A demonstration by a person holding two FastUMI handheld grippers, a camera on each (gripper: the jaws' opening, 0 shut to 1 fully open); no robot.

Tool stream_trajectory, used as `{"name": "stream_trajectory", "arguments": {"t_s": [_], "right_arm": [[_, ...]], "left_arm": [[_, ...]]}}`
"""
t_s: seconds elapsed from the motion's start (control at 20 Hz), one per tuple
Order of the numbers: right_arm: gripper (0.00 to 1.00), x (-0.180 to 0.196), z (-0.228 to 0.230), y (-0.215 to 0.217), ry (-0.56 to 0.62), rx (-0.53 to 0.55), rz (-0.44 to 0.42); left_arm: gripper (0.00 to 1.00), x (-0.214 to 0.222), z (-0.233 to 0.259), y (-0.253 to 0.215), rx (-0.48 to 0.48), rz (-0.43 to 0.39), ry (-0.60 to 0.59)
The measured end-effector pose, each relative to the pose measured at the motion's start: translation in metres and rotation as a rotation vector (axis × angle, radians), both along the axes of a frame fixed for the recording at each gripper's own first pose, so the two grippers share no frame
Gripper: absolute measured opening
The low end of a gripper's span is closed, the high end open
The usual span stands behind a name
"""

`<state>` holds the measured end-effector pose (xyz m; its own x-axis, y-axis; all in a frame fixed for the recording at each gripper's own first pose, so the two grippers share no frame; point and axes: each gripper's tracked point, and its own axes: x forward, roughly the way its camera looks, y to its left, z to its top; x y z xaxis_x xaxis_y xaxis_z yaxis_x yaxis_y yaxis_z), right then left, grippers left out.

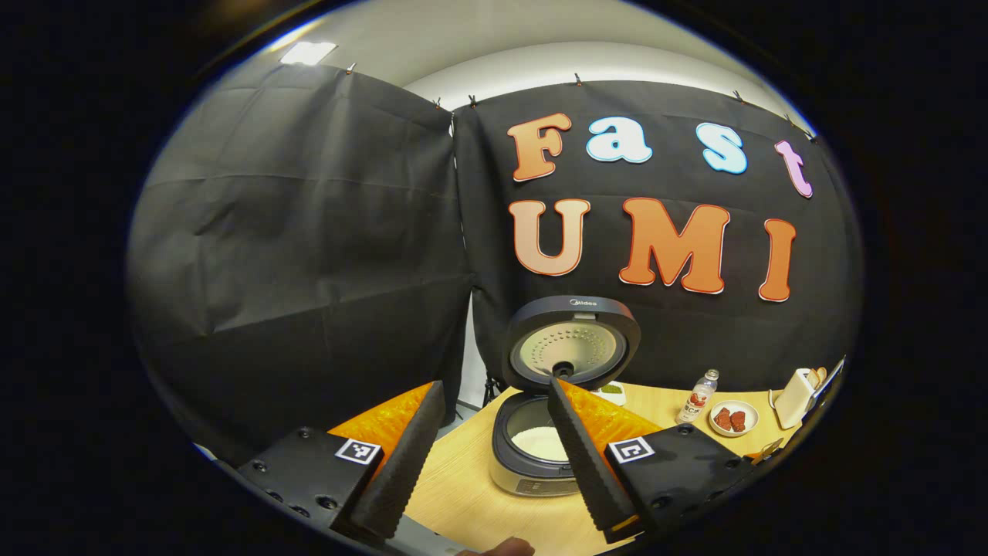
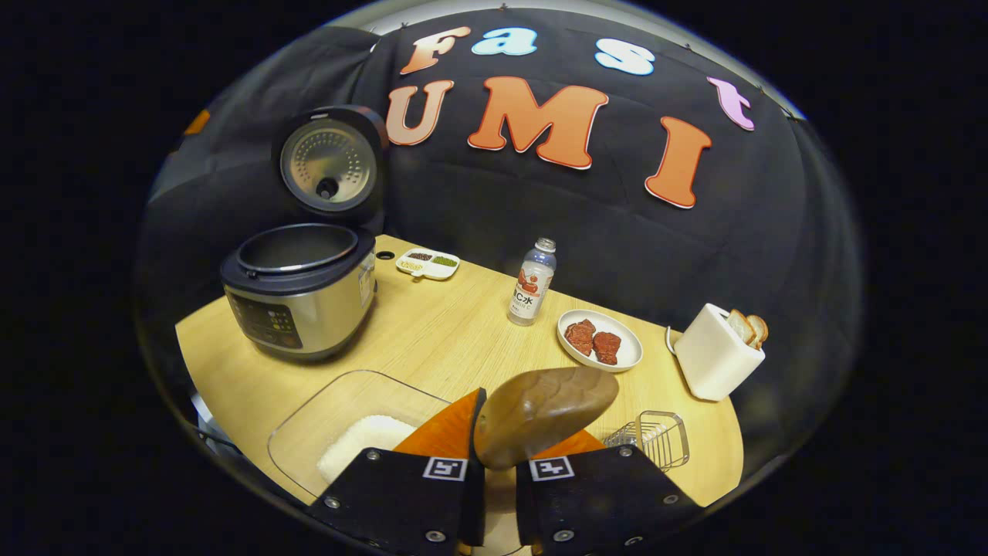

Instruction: Close the left gripper, press the button to open the rice cooker; take a wooden spoon from the chopstick holder with the right hand, scoop a spoonful of rice and pour it into the rice cooker, then put the wooden spoon back into the chopstick holder.

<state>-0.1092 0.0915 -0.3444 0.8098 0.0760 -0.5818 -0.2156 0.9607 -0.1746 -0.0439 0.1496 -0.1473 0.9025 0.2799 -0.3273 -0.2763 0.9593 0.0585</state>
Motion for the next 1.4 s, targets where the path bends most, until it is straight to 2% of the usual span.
{"name": "stream_trajectory", "arguments": {"t_s": [0.15,0.3,0.6,0.75,1.05,1.15,1.4], "right_arm": [[0.15,-0.005,-0.024,0.009,0.024,-0.064,0.026],[0.15,-0.005,-0.027,0.012,0.000,-0.127,0.049],[0.15,-0.015,-0.043,0.041,0.007,-0.171,0.099],[0.16,-0.015,-0.045,0.044,0.012,-0.168,0.076],[0.15,-0.009,-0.038,0.061,0.059,-0.022,-0.028],[0.18,-0.007,-0.036,0.069,0.085,0.057,-0.069],[0.15,-0.005,-0.037,0.074,0.157,0.293,-0.217]], "left_arm": [[0.92,-0.005,-0.003,0.013,0.003,0.018,0.012],[0.92,-0.004,-0.006,0.022,0.001,0.028,0.020],[0.92,-0.002,-0.014,0.032,-0.007,0.041,0.039],[0.92,-0.002,-0.016,0.035,-0.006,0.040,0.039],[0.92,0.001,-0.021,0.045,-0.005,0.035,0.051],[0.92,0.006,-0.022,0.047,-0.004,0.027,0.053],[0.92,0.016,-0.028,0.052,-0.014,-0.005,0.068]]}}
